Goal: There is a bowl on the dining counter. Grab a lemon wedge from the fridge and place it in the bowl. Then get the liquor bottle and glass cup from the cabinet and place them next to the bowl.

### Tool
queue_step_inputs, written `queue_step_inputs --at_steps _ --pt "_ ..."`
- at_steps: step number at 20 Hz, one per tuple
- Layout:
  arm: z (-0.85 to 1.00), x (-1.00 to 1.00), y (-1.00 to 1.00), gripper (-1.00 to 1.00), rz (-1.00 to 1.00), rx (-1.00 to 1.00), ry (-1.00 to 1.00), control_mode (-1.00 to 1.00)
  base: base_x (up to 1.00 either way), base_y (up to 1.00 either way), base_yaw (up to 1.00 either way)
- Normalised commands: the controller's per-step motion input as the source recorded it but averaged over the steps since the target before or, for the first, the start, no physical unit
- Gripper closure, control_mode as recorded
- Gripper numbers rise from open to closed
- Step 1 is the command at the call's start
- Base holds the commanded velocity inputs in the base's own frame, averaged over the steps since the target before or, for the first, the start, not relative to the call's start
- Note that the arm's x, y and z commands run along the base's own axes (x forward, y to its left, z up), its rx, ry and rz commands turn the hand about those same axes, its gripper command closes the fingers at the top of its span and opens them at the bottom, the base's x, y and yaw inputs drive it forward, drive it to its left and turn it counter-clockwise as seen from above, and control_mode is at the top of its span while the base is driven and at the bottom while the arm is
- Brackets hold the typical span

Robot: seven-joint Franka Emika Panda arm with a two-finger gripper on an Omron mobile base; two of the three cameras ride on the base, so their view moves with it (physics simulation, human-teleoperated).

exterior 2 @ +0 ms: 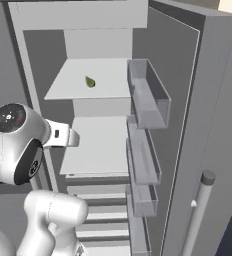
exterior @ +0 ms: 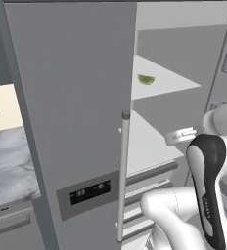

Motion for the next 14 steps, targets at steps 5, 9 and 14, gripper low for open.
queue_step_inputs --at_steps 5,9,14 --pt "0.00 0.00 0.00 -1.00 0.00 0.00 0.00 1.00 1.00 -0.28 0.12" --pt "0.00 0.00 0.00 -1.00 0.00 0.00 0.00 1.00 0.91 -0.32 0.14" --pt "0.00 0.33 -0.14 -1.00 0.07 0.02 0.01 -1.00 0.51 -0.15 0.08"
